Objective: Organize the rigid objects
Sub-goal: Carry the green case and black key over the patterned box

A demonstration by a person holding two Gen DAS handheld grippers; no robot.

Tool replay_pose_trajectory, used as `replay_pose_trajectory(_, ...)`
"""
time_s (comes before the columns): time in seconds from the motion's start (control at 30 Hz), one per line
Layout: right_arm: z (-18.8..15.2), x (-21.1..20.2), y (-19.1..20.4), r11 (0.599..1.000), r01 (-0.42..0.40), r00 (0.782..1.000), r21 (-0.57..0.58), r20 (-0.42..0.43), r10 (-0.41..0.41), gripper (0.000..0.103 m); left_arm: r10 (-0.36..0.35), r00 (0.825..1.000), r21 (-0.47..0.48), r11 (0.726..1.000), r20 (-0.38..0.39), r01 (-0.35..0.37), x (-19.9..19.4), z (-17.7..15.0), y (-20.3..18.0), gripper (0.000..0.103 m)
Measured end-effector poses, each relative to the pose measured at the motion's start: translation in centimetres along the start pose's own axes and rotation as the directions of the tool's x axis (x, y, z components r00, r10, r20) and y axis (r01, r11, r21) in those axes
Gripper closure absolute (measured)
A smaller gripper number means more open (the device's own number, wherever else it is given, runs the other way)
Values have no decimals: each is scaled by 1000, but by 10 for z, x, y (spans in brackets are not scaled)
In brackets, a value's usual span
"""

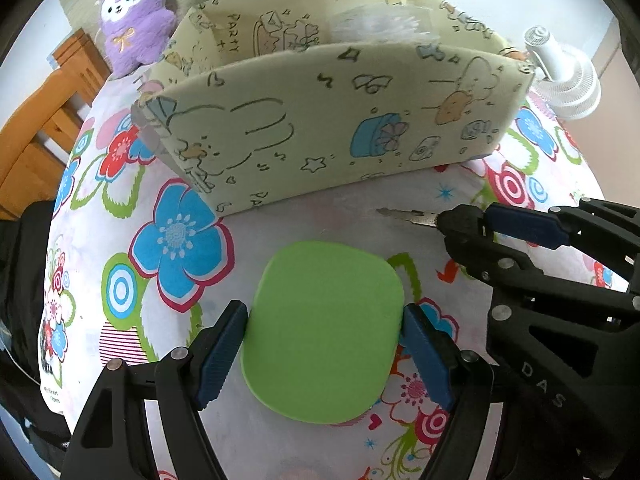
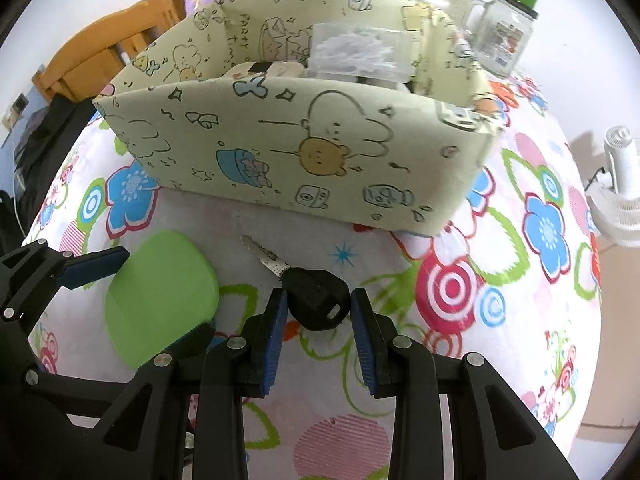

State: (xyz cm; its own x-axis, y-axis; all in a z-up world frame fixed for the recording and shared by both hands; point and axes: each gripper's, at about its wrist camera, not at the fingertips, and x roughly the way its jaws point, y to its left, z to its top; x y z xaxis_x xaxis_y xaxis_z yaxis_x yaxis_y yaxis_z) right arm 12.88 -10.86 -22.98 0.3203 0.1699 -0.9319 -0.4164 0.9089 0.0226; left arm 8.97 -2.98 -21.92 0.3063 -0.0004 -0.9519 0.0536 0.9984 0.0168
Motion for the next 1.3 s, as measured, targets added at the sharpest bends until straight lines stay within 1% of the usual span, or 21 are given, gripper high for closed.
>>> replay_pose_trajectory(0.3,-6,-32,-14,998,21,999,58,37,-23,68,-11,999,36,999,32,10,-20,7,-3,23)
replay_pose_trajectory(0.47,-9,-51,-14,997,23,998,78,64,-28,68,-3,998,49,999,55,0,-35,12,-2,23)
replay_pose_trajectory(0.6,-5,-63,-19,996,23,996,87,86,-30,68,5,997,60,998,75,-9,-47,15,-1,23)
replay_pose_trajectory(0.9,0,-93,-13,993,24,991,118,127,-39,68,9,993,84,996,117,-18,-74,19,1,23)
replay_pose_trajectory(1.03,1,-102,-10,991,29,991,129,129,-46,68,15,992,97,995,128,-28,-84,19,1,23)
replay_pose_trajectory(1.3,1,-122,-4,987,35,986,157,158,-60,68,11,986,126,992,167,-32,-107,20,6,23)
